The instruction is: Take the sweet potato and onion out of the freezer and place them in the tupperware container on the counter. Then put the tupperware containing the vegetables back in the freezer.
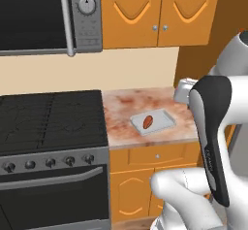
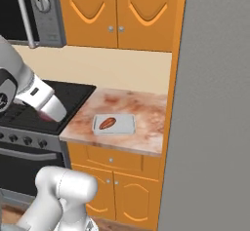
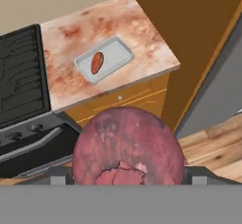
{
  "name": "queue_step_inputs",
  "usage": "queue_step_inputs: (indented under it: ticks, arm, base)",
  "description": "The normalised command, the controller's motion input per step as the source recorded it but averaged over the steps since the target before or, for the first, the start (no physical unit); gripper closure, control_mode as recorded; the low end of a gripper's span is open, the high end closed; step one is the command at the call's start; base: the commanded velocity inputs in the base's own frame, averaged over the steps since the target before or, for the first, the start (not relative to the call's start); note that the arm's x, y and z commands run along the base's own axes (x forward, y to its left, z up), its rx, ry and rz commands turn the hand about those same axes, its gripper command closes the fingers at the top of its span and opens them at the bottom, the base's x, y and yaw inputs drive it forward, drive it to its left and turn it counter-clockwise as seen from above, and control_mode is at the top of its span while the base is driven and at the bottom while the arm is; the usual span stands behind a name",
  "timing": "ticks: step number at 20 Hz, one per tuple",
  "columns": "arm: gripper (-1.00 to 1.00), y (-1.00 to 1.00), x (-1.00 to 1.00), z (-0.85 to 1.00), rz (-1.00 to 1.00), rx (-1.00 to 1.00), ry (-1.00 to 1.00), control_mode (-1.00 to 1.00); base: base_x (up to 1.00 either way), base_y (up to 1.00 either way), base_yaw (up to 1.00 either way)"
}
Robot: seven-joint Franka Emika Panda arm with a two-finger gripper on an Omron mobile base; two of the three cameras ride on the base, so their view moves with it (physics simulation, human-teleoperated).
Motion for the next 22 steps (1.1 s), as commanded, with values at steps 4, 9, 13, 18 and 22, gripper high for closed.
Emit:
queue_step_inputs:
  ticks: [4,9,13,18,22]
  arm:
    - [1.00,0.00,0.42,-0.20,-0.08,0.00,0.05,-1.00]
    - [1.00,0.00,0.83,-0.55,-0.11,0.00,0.12,-1.00]
    - [1.00,-0.06,0.97,-0.79,-0.01,0.00,0.12,-1.00]
    - [1.00,-0.12,1.00,-0.77,0.02,0.00,0.09,-1.00]
    - [1.00,-0.11,0.98,-0.76,0.10,0.00,0.03,-1.00]
  base:
    - [0.44,0.05,-0.08]
    - [0.00,0.00,0.00]
    - [0.00,0.00,0.00]
    - [0.00,0.00,0.00]
    - [0.00,0.00,0.00]
